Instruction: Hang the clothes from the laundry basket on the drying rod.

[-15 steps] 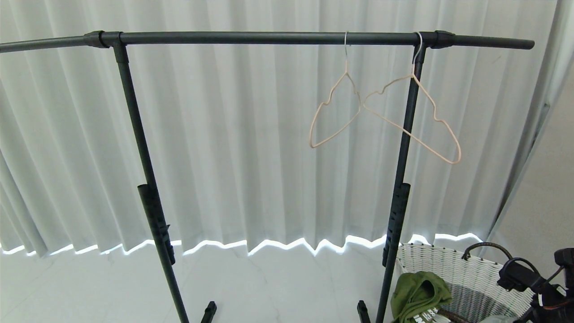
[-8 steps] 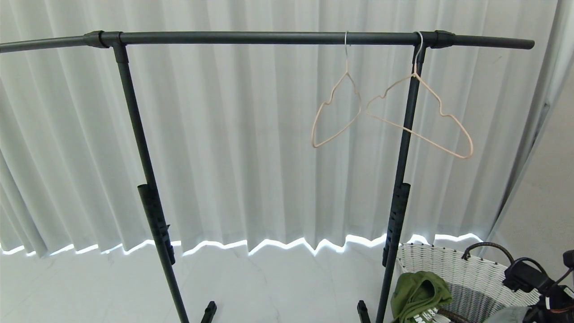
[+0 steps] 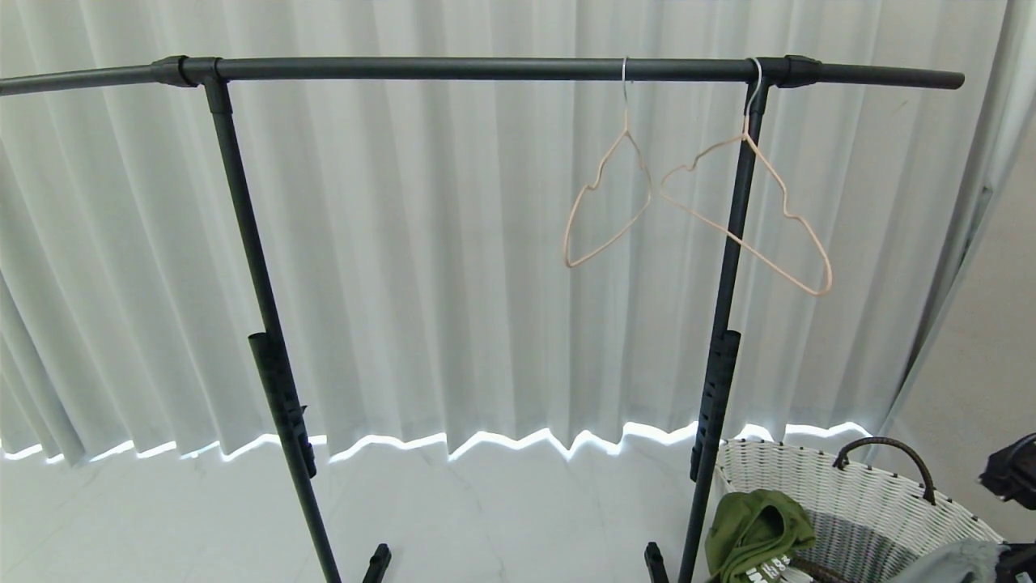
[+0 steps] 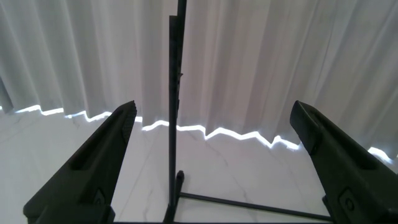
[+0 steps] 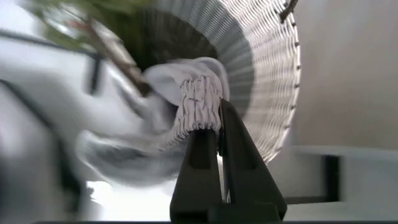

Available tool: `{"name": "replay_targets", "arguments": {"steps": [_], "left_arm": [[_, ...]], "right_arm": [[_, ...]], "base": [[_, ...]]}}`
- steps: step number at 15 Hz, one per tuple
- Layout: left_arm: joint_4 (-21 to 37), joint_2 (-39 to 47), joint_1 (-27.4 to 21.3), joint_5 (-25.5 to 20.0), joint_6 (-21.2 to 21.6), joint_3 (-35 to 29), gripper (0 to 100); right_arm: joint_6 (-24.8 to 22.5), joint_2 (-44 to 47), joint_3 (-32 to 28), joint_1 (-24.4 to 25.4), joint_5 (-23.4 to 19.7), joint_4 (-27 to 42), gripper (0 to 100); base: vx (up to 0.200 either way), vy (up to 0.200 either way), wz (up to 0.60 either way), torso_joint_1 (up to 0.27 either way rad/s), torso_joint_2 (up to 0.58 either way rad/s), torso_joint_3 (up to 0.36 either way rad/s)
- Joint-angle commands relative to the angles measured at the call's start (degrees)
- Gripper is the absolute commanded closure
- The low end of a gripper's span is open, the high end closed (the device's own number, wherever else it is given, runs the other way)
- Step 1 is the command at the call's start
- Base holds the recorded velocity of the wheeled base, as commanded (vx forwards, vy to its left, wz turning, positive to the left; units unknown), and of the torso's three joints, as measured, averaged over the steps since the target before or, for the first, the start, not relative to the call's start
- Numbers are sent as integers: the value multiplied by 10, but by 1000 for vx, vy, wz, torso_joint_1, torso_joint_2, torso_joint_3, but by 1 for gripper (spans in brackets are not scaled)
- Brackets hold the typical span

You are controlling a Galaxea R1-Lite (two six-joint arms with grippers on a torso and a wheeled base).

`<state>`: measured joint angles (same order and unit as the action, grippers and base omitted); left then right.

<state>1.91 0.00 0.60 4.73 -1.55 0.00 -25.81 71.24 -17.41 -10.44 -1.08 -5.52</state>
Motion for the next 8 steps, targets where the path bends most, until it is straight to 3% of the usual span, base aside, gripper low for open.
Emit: {"name": "replay_targets", "arguments": {"steps": [1, 4, 8], "left_arm": [[0, 0, 0, 0, 0, 0, 0], [0, 0, 0, 0, 1, 0, 0], [0, 0, 0, 0, 1, 0, 0]], "right_arm": [[129, -231, -122, 60, -29, 183, 100], [211, -284, -156, 79, -31, 186, 100], [209, -324, -142, 82, -30, 191, 100]], "base": [[0, 0, 0, 0, 0, 0], [0, 0, 0, 0, 0, 0], [0, 0, 0, 0, 0, 0]]}}
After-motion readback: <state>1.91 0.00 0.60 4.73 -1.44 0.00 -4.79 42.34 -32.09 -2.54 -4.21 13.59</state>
